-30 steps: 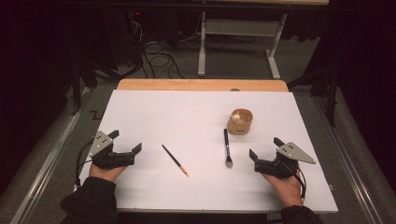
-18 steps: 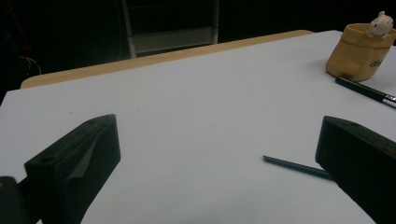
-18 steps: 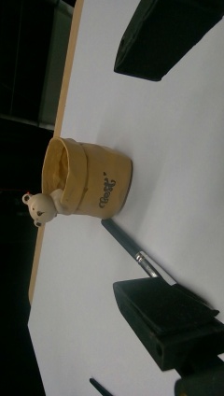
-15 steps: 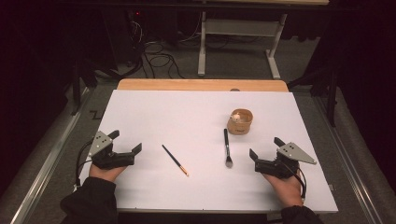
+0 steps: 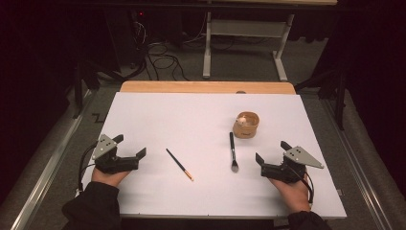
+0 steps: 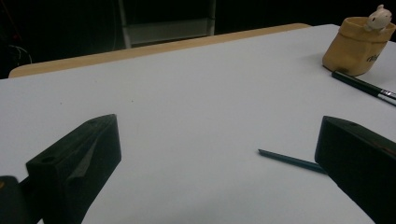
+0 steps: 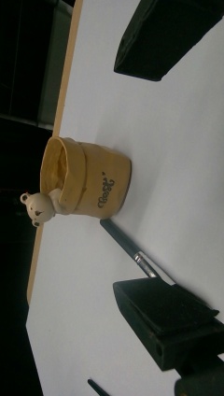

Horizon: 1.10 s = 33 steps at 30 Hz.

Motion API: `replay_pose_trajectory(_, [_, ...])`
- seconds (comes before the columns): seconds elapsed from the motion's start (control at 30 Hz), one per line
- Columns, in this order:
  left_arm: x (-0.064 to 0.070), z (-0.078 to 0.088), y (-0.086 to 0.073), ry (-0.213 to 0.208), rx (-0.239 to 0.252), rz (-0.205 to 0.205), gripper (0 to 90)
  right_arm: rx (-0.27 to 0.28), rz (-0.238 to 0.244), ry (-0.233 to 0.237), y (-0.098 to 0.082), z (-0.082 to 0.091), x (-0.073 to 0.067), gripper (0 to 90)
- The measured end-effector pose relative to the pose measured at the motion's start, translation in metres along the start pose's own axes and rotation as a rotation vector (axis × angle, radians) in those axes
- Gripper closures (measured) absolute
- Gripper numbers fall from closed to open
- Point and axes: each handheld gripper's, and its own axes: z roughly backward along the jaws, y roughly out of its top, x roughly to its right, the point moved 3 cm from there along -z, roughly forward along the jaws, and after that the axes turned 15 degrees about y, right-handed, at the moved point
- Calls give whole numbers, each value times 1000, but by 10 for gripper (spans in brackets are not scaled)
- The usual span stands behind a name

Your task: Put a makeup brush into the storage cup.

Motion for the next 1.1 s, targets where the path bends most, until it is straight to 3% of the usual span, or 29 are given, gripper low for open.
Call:
replay_pose_trajectory(0.63, [-1,-6,-4,26,-97,-16,25,-7,3,-2,-1,-1,1,4])
replay_pose_trajectory(1.03, [1,-10,-8,23,-168,-46,25,-13,3,0,-1,-2,0,4])
replay_pose_trajectory(1.1, [2,-10,-8,28,-203,-68,25,-13,4,1,-1,-2,0,4])
